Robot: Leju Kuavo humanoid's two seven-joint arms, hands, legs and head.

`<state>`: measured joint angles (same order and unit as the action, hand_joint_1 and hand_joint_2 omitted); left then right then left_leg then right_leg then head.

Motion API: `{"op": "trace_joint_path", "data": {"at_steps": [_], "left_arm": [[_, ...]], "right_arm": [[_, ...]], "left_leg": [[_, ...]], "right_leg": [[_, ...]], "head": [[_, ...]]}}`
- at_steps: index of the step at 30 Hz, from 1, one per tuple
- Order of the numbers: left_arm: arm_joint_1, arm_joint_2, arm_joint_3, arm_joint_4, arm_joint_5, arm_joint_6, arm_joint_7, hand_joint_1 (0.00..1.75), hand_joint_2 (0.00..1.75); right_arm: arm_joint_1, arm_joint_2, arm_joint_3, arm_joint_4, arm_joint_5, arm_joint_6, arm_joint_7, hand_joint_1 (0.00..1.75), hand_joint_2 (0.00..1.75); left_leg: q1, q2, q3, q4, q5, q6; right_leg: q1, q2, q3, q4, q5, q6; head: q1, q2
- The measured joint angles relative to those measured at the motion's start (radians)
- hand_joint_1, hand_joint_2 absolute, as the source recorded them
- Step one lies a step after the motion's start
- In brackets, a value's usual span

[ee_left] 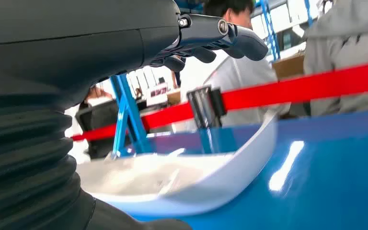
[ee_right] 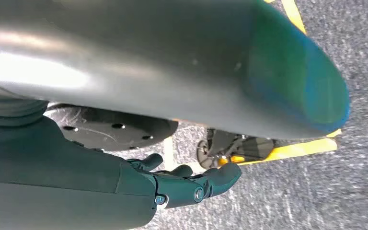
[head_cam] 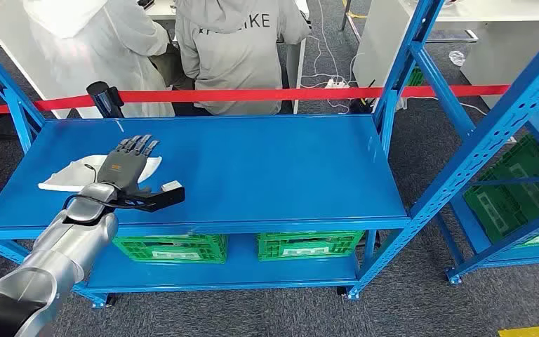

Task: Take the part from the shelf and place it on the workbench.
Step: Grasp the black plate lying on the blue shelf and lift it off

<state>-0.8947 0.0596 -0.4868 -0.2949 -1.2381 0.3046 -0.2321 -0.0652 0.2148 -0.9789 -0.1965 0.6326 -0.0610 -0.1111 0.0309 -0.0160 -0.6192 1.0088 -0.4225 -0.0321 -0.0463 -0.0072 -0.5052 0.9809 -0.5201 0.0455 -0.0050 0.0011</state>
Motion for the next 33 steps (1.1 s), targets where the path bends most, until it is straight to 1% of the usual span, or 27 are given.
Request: {"op": "trace_joint_path", "data": {"at_steps": [2,5,10,14,17,19,22,29,33], "left_arm": [[0.004,0.006,0.005,0.002,0.001,0.0,0.004,0.0,1.75],[0.018,0.026,0.014,0.007,-0.002,0.006,0.019,0.0,1.75],[0.042,0.061,0.027,0.013,0.005,0.03,0.036,0.0,1.75],[0.087,0.095,0.069,0.013,0.044,0.112,0.046,0.0,1.75],[0.13,0.115,0.107,0.006,0.045,0.181,0.057,0.0,1.75],[0.144,0.12,0.123,0.002,0.029,0.2,0.077,0.0,1.75],[0.151,0.125,0.139,-0.004,0.01,0.199,0.1,0.0,1.75],[0.159,0.131,0.164,-0.017,-0.014,0.199,0.101,0.0,1.75],[0.163,0.131,0.171,-0.02,-0.034,0.218,0.1,0.0,1.75]], "right_arm": [[0.0,-0.004,0.0,0.0,0.004,0.0,-0.011,0.0,0.0],[0.0,-0.018,0.002,0.0,0.015,-0.002,-0.037,0.0,0.0],[0.0,-0.041,0.003,0.0,0.023,-0.005,-0.041,0.0,0.0],[0.0,-0.056,0.02,0.0,0.07,-0.004,-0.037,0.0,0.0],[0.001,-0.07,0.033,0.0,0.09,-0.006,-0.069,0.0,0.0],[0.0,-0.08,0.037,0.0,0.097,-0.009,-0.094,0.0,0.0],[-0.002,-0.089,0.048,0.0,0.107,-0.015,-0.11,0.0,0.0],[-0.002,-0.09,0.059,0.0,0.121,-0.021,-0.065,0.0,0.0],[-0.001,-0.09,0.06,0.0,0.12,-0.017,-0.065,0.0,0.0]], "left_leg": [[0.0,0.0,0.0,0.0,0.0,0.0],[0.0,0.0,0.0,0.0,0.0,0.0],[0.0,0.0,0.0,0.0,0.0,0.0],[0.0,0.002,0.002,-0.001,-0.001,-0.001],[0.0,0.001,0.002,-0.001,-0.001,-0.001],[0.0,0.0,0.002,-0.001,-0.001,-0.002],[0.0,-0.001,0.004,-0.001,-0.001,-0.002],[0.0,-0.001,0.006,-0.001,-0.002,-0.002],[0.0,-0.001,0.006,-0.001,-0.002,-0.002]], "right_leg": [[0.0,0.0,0.0,0.0,0.0,0.0],[0.0,0.0,0.0,0.0,0.0,0.0],[0.0,0.0,0.0,0.0,0.0,0.0],[0.0,0.003,0.0,0.001,0.0,0.0],[0.0,0.001,0.0,0.001,-0.002,-0.001],[0.0,-0.001,0.001,0.001,-0.003,-0.001],[0.0,-0.002,0.003,0.001,-0.004,-0.001],[0.0,-0.001,0.004,0.001,-0.004,-0.001],[0.0,-0.001,0.004,0.001,-0.004,-0.001]], "head": [[0.0,0.0],[0.0,0.0],[0.0,0.0],[0.0,0.0],[0.0,0.0],[0.0,0.0],[0.0,0.0],[0.0,0.0],[0.0,0.0]]}}
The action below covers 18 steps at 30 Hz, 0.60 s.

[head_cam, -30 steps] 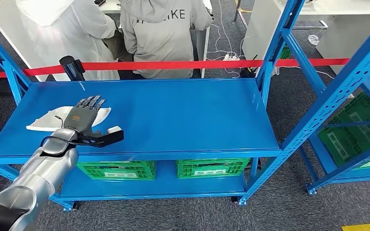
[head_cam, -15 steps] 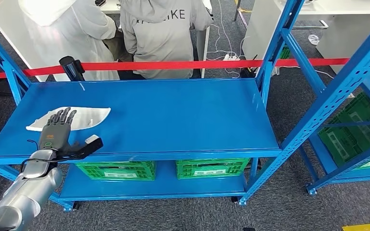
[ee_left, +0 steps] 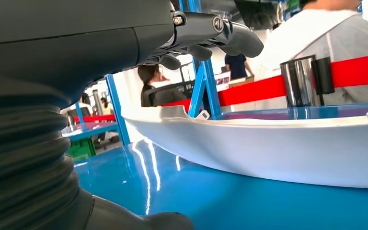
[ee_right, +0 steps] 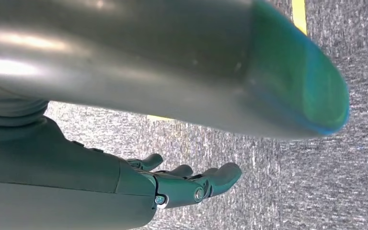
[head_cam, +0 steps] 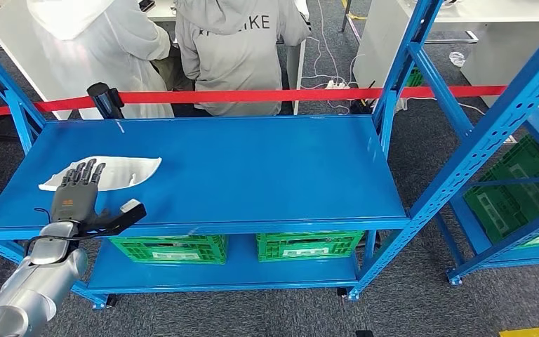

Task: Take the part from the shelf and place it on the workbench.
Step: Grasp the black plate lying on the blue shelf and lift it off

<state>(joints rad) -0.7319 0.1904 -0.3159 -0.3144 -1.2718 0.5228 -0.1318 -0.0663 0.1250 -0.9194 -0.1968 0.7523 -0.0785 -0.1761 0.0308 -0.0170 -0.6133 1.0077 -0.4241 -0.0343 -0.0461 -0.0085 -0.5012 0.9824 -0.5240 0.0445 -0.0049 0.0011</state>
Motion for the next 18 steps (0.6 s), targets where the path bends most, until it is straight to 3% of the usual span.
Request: {"op": "trace_joint_path", "data": {"at_steps": [11,15,18], "left_arm": [[0.029,0.001,0.027,-0.004,-0.048,0.086,0.025,0.02,1.75],[0.031,0.003,0.035,-0.004,-0.062,0.079,0.033,1.68,1.75],[0.036,0.006,0.037,-0.004,-0.072,0.072,0.035,1.75,1.75]], "right_arm": [[0.004,0.002,0.0,0.0,0.002,-0.008,-0.013,0.0,0.0],[0.006,0.002,0.0,0.0,0.003,-0.009,-0.013,0.0,0.0],[0.008,0.002,0.0,0.0,0.004,-0.01,-0.01,0.0,0.0]], "left_leg": [[0.0,0.0,0.0,0.0,0.0,0.0],[0.0,0.0,0.0,0.0,0.0,0.0],[0.0,0.0,0.0,0.0,0.0,0.0]], "right_leg": [[0.0,0.0,0.0,0.0,0.0,0.0],[0.0,0.0,0.0,0.0,-0.001,-0.001],[0.0,0.0,0.0,0.0,-0.001,-0.001]], "head": [[0.0,0.0],[0.0,0.0],[0.0,0.0]]}}
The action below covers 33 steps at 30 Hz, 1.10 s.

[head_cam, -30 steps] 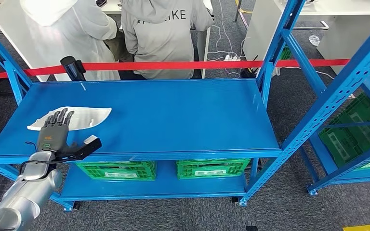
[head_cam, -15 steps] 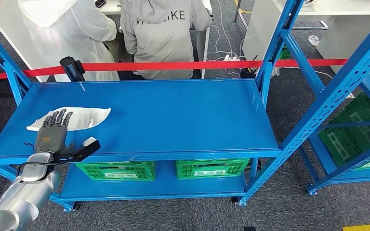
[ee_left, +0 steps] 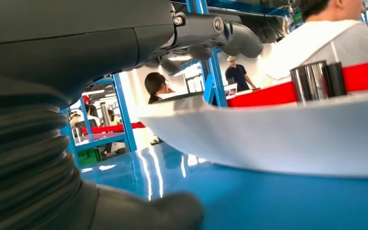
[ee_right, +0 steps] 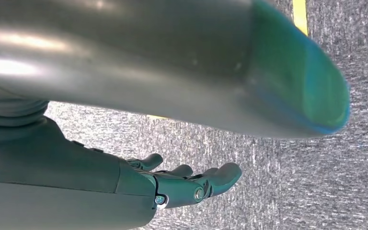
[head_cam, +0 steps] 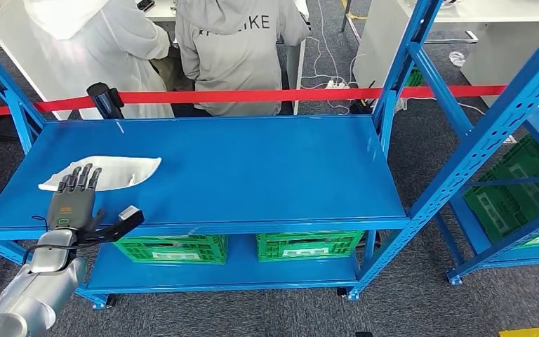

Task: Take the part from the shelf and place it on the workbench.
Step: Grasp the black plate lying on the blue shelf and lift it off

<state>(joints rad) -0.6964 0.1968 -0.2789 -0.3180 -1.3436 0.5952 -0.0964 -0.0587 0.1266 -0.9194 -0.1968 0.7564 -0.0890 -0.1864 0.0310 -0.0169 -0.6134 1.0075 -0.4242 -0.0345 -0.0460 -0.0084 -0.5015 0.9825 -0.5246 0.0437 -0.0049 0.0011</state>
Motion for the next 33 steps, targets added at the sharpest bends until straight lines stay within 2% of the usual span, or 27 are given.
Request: {"op": "trace_joint_path", "data": {"at_steps": [19,33], "left_arm": [[0.007,0.034,0.033,0.002,-0.005,0.017,-0.015,1.75,1.75],[0.029,0.037,0.061,0.002,-0.028,0.064,-0.012,1.75,1.75]], "right_arm": [[0.001,0.01,0.0,0.0,0.016,0.007,-0.021,0.0,0.0],[0.001,0.01,0.0,0.0,0.025,0.008,-0.052,0.0,0.0]], "left_leg": [[0.0,0.0,0.0,0.0,-0.001,-0.001],[0.0,0.0,0.0,0.0,-0.001,-0.001]], "right_leg": [[0.0,0.0,0.0,0.0,-0.001,-0.001],[0.0,0.0,0.0,0.0,-0.001,-0.001]], "head": [[0.0,0.0],[0.0,0.0]]}}
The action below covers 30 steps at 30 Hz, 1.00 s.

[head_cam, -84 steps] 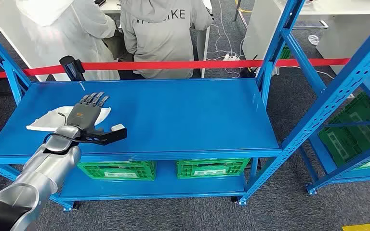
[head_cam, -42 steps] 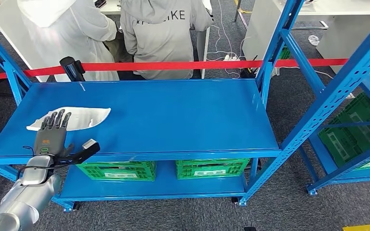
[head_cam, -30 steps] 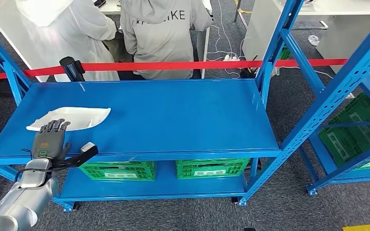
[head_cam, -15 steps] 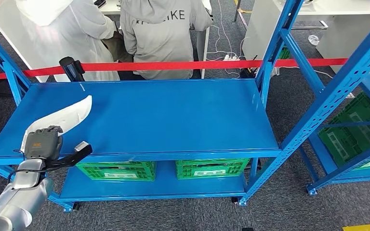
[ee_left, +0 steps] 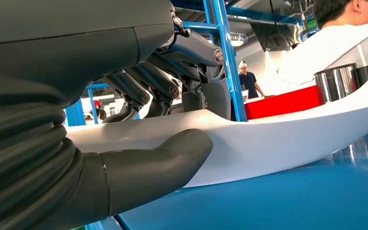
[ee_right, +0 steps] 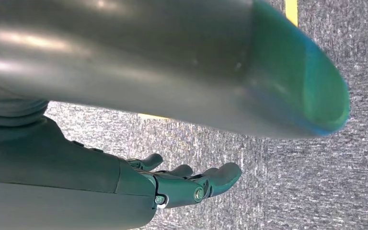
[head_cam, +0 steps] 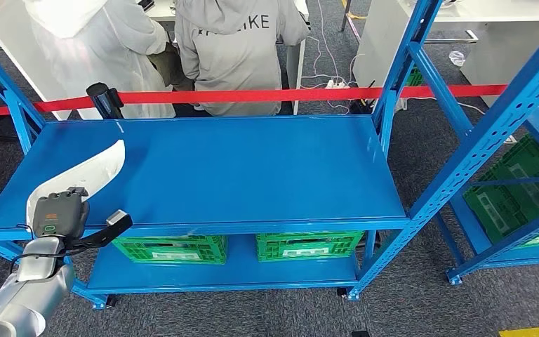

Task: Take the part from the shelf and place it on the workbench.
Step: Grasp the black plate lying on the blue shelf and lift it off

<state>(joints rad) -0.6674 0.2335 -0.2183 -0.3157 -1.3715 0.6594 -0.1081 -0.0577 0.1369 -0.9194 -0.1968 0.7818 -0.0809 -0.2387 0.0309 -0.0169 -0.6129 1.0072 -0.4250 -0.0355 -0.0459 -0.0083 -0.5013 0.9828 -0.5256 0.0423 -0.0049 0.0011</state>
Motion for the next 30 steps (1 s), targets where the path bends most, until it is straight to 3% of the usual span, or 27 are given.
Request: {"op": "trace_joint_path", "data": {"at_steps": [8,16,19,22,24,27,30], "left_arm": [[0.036,0.001,0.002,-0.034,-0.159,0.043,0.137,1.75,1.75],[0.075,0.002,0.008,-0.116,-0.154,0.043,0.09,1.75,1.75],[0.091,-0.003,0.031,-0.152,-0.086,0.043,-0.008,1.75,1.75],[0.105,-0.04,0.092,-0.203,0.141,0.023,-0.264,1.75,1.75],[0.12,-0.079,0.133,-0.251,0.349,-0.061,-0.402,1.75,1.75],[0.158,-0.122,0.149,-0.364,0.531,-0.177,-0.446,1.75,1.75],[0.181,-0.137,0.149,-0.435,0.569,-0.196,-0.435,1.75,1.75]], "right_arm": [[0.001,0.0,-0.001,0.0,0.003,-0.001,0.005,0.0,0.0],[0.003,0.0,-0.004,0.0,0.003,-0.002,0.015,0.0,0.0],[0.003,0.0,-0.007,0.0,0.0,-0.001,0.02,0.0,0.0],[0.003,0.001,-0.015,0.0,-0.008,0.0,0.03,0.0,0.0],[0.003,0.003,-0.022,0.0,-0.01,0.001,0.034,0.0,0.0],[0.004,0.006,-0.032,0.0,-0.01,0.002,0.036,0.0,0.0],[0.005,0.006,-0.037,0.0,-0.009,0.003,0.036,0.0,0.0]], "left_leg": [[0.0,0.0,0.0,0.0,0.0,0.0],[0.0,0.0,0.0,0.0,0.0,0.0],[0.0,0.0,0.0,0.0,0.0,0.0],[0.0,0.0,-0.001,0.0,0.0,0.0],[0.0,0.0,-0.001,0.0,0.0,0.0],[-0.001,0.001,-0.001,0.0,-0.001,0.0],[0.0,0.001,-0.001,0.0,-0.001,-0.001]], "right_leg": [[0.0,0.0,-0.001,0.0,0.0,0.0],[0.0,0.0,-0.001,0.0,0.0,0.0],[0.0,0.0,-0.001,0.0,0.0,0.0],[0.0,0.0,-0.001,0.0,0.0,0.0],[-0.001,0.0,-0.001,0.0,0.0,0.0],[-0.001,0.001,-0.002,0.0,0.0,0.0],[0.0,0.001,-0.002,0.0,0.0,0.0]], "head": [[0.0,0.0],[0.0,0.0],[0.0,0.0],[0.0,0.0],[0.0,0.0],[0.0,0.0],[0.0,0.0]]}}
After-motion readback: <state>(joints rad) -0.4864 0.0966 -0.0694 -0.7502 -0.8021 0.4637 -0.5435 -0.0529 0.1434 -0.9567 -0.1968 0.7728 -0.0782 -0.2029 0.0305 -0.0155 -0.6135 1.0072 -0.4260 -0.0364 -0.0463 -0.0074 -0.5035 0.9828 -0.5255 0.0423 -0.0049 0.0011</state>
